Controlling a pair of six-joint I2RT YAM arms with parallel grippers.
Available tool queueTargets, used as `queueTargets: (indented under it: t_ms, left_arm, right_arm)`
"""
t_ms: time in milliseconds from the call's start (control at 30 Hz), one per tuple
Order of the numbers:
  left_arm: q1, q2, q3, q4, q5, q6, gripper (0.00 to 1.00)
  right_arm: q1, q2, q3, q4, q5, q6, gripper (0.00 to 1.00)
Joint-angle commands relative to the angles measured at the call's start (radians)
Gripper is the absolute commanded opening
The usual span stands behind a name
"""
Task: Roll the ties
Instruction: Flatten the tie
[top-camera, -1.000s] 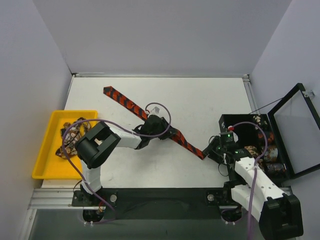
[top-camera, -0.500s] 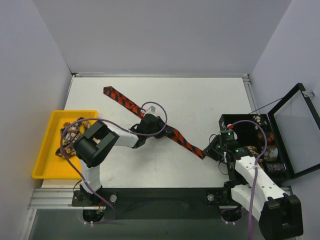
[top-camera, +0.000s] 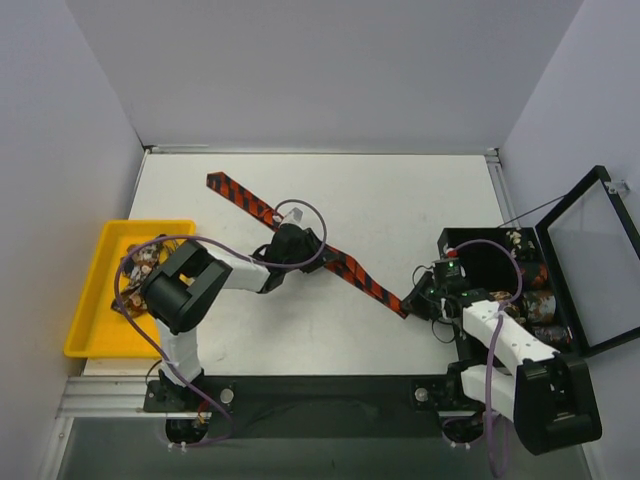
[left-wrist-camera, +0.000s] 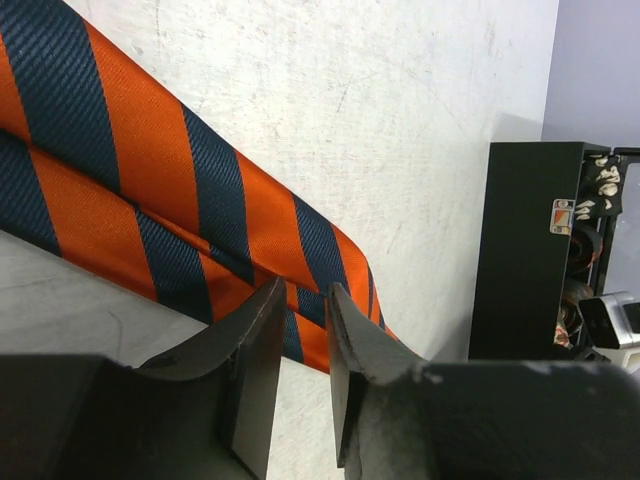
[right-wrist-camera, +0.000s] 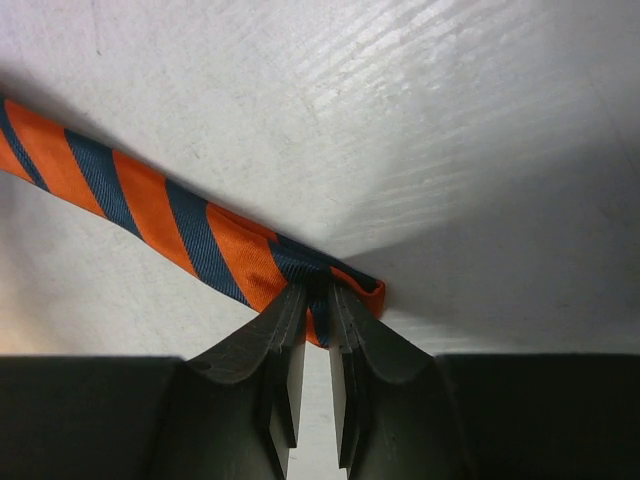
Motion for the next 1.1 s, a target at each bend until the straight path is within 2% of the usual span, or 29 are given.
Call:
queueTargets:
  t_ms: [0, 33, 167, 300, 367, 400, 500, 633, 667, 733, 800, 867, 900, 1067]
  left_arm:
    - [0.015, -0.06, -0.014, 0.044, 0.003, 0.051, 0.35]
    - [0.024, -0.072, -0.021, 0.042, 0.0, 0.058, 0.36]
    - [0.074, -0.14, -0.065, 0.018, -0.023, 0.066, 0.5]
    - [0.119, -0.25, -0.09, -0.076, -0.104, 0.127, 0.63]
    - [0.134, -0.319, -0.064, -0.183, -0.147, 0.192, 0.66]
    - [0.139, -0.339, -0.045, -0.291, -0.217, 0.215, 0.68]
    - [0.175, -0.368, 0.085, -0.512, -0.347, 0.31, 0.73]
    - [0.269, -0.277, 0.278, -0.686, -0.451, 0.488, 0.8]
    - [0.289, -0.25, 0.367, -0.711, -0.466, 0.514, 0.8]
    - [0.35, -0.165, 0.442, -0.751, -0.489, 0.569, 0.8]
    - [0.386, -0.103, 0.543, -0.774, -0.478, 0.588, 0.79]
    - [0.426, 0.031, 0.669, -0.826, -0.46, 0.6, 0.79]
    - [0.433, 0.032, 0.703, -0.837, -0.466, 0.6, 0.79]
    - [0.462, 0.228, 0.875, -0.872, -0.484, 0.648, 0.71]
  right_arm:
    - [0.005, 0.048, -0.034, 0.015, -0.005, -0.013, 0.17]
    - [0.005, 0.057, -0.04, 0.019, -0.009, -0.015, 0.17]
    - [0.006, 0.098, -0.031, 0.024, -0.013, -0.032, 0.17]
    - [0.006, 0.104, -0.006, -0.022, 0.003, -0.052, 0.17]
    - [0.009, 0.103, 0.009, -0.063, 0.012, -0.062, 0.17]
    - [0.014, 0.101, 0.029, -0.079, 0.017, -0.071, 0.18]
    - [0.019, 0.083, 0.058, -0.132, 0.038, -0.087, 0.18]
    - [0.02, 0.078, 0.084, -0.169, 0.041, -0.144, 0.18]
    - [0.019, 0.083, 0.09, -0.177, 0.034, -0.151, 0.18]
    - [0.026, 0.106, 0.11, -0.182, 0.026, -0.173, 0.18]
    - [0.035, 0.127, 0.122, -0.185, 0.027, -0.184, 0.18]
    - [0.041, 0.156, 0.132, -0.189, 0.021, -0.191, 0.18]
    - [0.043, 0.164, 0.133, -0.189, 0.021, -0.191, 0.18]
    - [0.065, 0.209, 0.135, -0.177, 0.029, -0.207, 0.18]
